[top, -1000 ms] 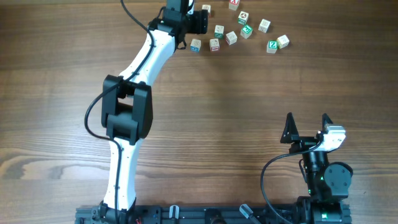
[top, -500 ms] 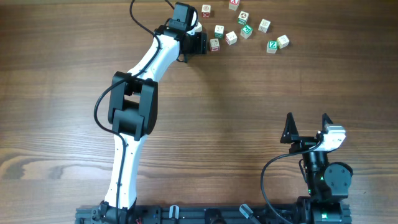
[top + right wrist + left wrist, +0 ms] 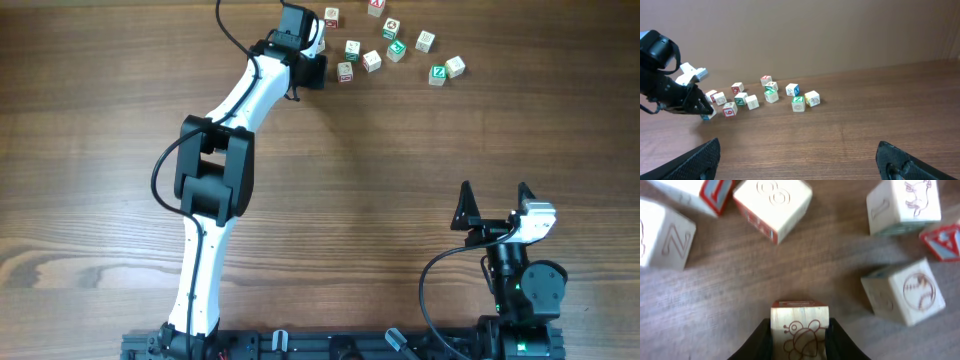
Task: Form a horizontal line
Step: 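Lower the left gripper and grasp a red-edged bee block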
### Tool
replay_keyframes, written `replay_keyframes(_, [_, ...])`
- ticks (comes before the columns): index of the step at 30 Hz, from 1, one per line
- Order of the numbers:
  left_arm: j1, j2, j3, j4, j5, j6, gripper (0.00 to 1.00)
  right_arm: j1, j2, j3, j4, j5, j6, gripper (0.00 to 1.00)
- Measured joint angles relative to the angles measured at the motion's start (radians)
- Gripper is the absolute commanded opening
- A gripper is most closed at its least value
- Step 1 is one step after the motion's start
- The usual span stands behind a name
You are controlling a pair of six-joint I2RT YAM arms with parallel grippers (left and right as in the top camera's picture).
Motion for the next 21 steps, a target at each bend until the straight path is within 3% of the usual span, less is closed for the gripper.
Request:
replay_keyframes(5, [-0.011,-0.091,0.0,-0.199,-0.004,-0.031,0.2,0.0,0.0,0.0,0.0,0.0,0.0,1.0])
replay_keyframes(11, [-0.059,-0.252,0.004,-0.426,-0.011,-0.236,0.17,0.0,0.0,0.0,0.0,0.0,0.0,1.0])
replay_keyframes(17, [-0.113,-0.252,-0.151,-0.357,-0.08,-0.462,0.16,0.0,0.0,0.0,0.0,0.0,0.0,1.0])
replay_keyframes(21, [-0.143,-0.252,-0.294,-0.235,-0.145,-0.541,0.16,0.0,0.0,0.0,0.0,0.0,0.0,1.0])
